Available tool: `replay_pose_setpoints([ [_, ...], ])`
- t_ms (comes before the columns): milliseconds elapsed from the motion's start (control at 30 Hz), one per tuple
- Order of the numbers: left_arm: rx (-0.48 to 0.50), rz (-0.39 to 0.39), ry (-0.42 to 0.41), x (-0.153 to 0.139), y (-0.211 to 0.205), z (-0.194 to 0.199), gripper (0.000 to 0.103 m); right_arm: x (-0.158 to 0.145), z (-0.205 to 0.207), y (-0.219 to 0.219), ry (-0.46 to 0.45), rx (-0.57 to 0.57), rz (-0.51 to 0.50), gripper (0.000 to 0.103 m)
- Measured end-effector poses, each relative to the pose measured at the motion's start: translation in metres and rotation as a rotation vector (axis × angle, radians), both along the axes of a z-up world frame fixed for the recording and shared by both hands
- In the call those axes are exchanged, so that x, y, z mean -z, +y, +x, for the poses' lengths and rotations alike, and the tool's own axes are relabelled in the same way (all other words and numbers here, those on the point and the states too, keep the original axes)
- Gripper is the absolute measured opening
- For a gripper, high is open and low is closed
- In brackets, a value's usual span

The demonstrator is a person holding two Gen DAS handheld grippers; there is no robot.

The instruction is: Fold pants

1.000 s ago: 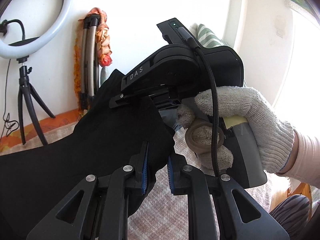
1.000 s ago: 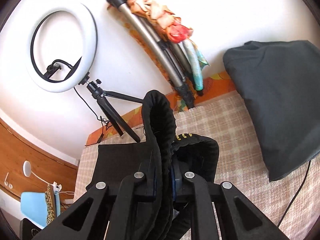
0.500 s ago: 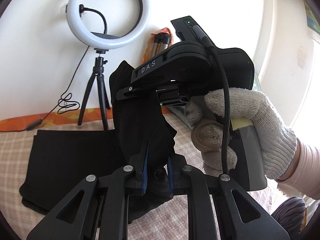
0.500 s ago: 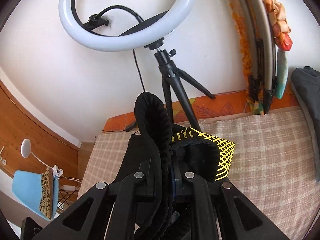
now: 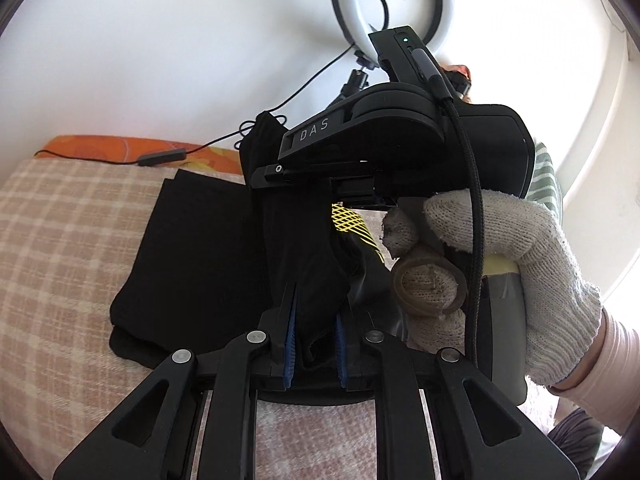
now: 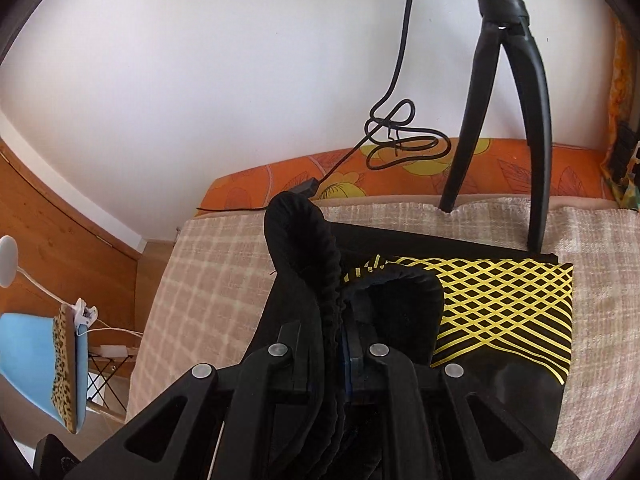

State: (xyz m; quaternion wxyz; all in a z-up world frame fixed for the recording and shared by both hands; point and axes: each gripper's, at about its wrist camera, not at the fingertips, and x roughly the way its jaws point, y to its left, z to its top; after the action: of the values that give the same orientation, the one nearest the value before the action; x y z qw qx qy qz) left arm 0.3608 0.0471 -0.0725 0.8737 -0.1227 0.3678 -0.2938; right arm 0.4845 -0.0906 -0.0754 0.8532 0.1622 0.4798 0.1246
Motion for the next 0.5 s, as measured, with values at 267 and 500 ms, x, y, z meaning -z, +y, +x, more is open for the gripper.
replay_pose_setpoints([
  [267, -0.083, -0.016, 0.083, 0.02, 0.028, 0.02, 0.014, 0.026, 0.028, 0.037, 0.032, -0.037, -0.028, 0.008],
  [500, -0.156, -0.015, 0.143, 0.034, 0.052, 0.02, 0.014, 0.023, 0.033, 0.052, 0.044, -0.146, 0.041, 0.041],
])
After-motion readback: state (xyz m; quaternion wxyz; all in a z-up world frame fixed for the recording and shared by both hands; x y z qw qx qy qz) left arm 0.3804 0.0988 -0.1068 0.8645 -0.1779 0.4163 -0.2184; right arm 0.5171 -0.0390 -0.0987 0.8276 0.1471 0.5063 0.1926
